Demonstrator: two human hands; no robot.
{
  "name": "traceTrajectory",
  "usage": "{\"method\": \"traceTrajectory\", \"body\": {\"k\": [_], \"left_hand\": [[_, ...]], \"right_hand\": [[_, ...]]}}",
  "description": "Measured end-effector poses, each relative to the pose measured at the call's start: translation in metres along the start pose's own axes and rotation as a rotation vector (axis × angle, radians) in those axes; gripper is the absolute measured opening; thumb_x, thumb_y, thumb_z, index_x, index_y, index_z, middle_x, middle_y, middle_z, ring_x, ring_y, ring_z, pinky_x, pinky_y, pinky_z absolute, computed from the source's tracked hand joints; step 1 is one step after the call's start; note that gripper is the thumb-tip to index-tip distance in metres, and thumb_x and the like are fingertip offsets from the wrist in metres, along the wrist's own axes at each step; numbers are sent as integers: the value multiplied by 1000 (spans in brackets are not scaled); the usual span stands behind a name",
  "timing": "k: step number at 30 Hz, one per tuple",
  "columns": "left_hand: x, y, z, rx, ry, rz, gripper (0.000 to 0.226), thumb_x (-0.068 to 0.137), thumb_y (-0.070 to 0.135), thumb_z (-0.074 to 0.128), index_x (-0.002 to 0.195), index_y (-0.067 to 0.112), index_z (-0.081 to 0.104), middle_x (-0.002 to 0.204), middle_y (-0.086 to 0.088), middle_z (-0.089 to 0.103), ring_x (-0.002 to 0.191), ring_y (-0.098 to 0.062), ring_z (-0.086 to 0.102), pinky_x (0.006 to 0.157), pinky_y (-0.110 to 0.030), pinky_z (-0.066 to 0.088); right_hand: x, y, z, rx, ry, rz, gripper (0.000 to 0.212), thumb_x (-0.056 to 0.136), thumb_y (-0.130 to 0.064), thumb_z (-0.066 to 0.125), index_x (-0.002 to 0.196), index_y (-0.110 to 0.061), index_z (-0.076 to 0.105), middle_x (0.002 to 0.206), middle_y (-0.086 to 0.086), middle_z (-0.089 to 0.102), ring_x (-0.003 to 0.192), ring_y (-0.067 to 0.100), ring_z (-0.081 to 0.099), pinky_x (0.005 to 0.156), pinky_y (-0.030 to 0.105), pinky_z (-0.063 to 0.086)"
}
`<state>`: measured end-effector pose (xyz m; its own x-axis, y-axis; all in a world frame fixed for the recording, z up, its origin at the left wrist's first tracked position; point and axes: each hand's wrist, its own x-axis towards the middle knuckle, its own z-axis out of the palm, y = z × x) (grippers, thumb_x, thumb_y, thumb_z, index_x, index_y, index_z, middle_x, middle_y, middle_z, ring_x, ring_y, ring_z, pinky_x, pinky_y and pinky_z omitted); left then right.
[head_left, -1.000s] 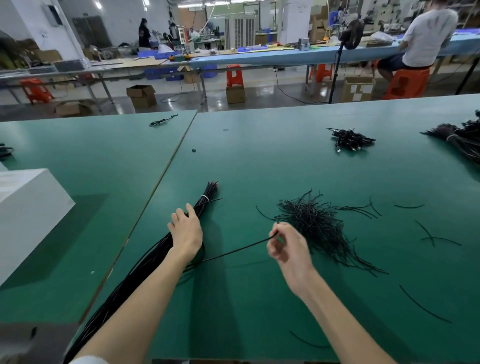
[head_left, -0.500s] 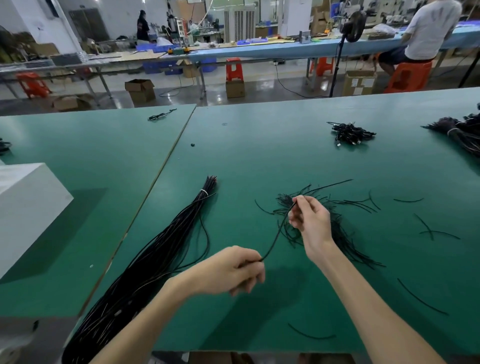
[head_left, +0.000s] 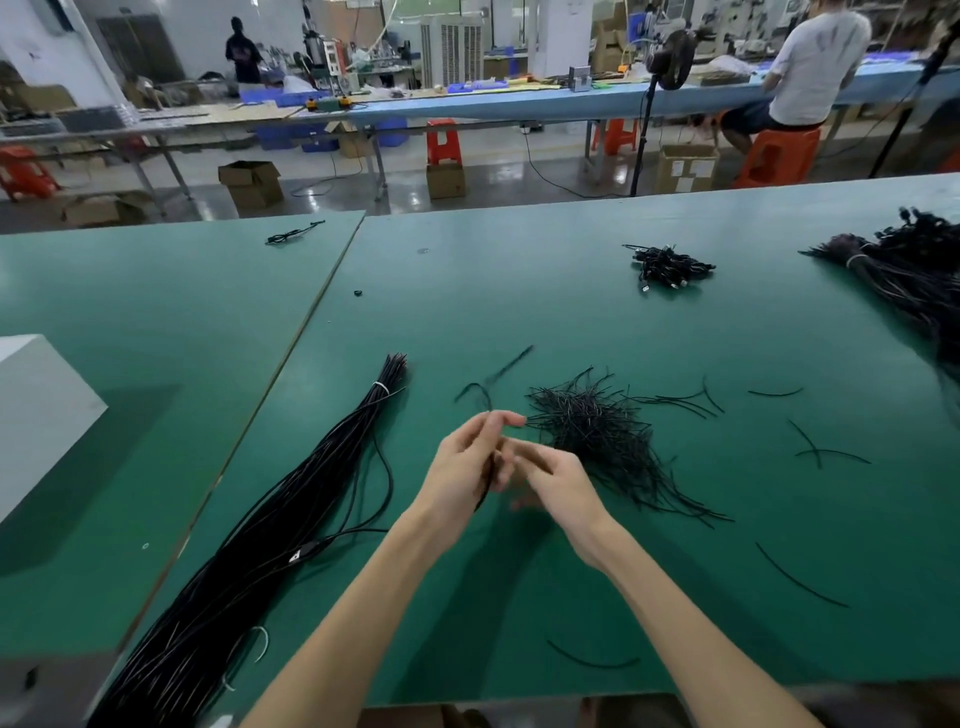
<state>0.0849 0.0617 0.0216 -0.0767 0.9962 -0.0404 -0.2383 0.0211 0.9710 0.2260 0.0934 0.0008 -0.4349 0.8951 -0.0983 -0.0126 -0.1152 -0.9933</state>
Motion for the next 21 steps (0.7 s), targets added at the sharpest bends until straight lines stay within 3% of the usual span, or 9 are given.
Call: {"method": "traceTrajectory", "body": {"k": [3, 7, 10, 14, 18, 21], "left_hand": [[5, -13, -18, -312, 95, -101, 32, 104, 29, 51, 123, 5, 61, 73, 1, 52, 60, -13, 49, 62, -25, 46], [5, -29, -24, -632, 153, -158, 30, 109, 20, 45, 126, 1, 61, 88, -3, 65, 76, -13, 65, 72, -24, 58], [5, -31, -17, -675, 78, -131, 32, 104, 21, 51, 127, 3, 63, 111, -9, 73, 101, -18, 73, 83, -26, 60], [7, -29, -11, -558, -28, -67, 39, 101, 24, 55, 136, 7, 62, 139, -12, 64, 131, -24, 60, 99, -30, 55], [5, -23, -10, -198, -95, 7, 34, 102, 28, 59, 132, 13, 68, 138, -11, 65, 133, -23, 58, 103, -29, 51], [2, -13, -13, 188, -77, 73, 31, 102, 29, 62, 131, 20, 68, 130, 0, 71, 125, -18, 64, 104, -31, 52]], "right_hand": [[-8, 15, 0, -84, -12, -14, 34, 102, -2, 56, 134, -12, 63, 109, 1, 78, 93, 19, 75, 77, 29, 60], [-11, 26, 9, -304, -8, -110, 28, 98, -21, 66, 126, -23, 70, 102, -5, 77, 98, 11, 71, 82, 25, 59], [-12, 31, 14, -363, 10, -134, 27, 95, -37, 72, 118, -23, 68, 90, -7, 76, 90, 8, 70, 87, 26, 56], [-9, 33, 9, -294, 5, -98, 36, 95, -29, 72, 126, -24, 56, 78, -4, 76, 70, 10, 71, 70, 20, 51], [-6, 36, 11, -222, 40, -83, 10, 100, -19, 64, 108, -25, 63, 77, -4, 76, 57, 14, 67, 54, 17, 45], [-7, 37, 9, -135, 124, -98, 13, 104, -12, 54, 103, -19, 66, 73, -1, 73, 56, 14, 61, 48, 23, 45]]}}
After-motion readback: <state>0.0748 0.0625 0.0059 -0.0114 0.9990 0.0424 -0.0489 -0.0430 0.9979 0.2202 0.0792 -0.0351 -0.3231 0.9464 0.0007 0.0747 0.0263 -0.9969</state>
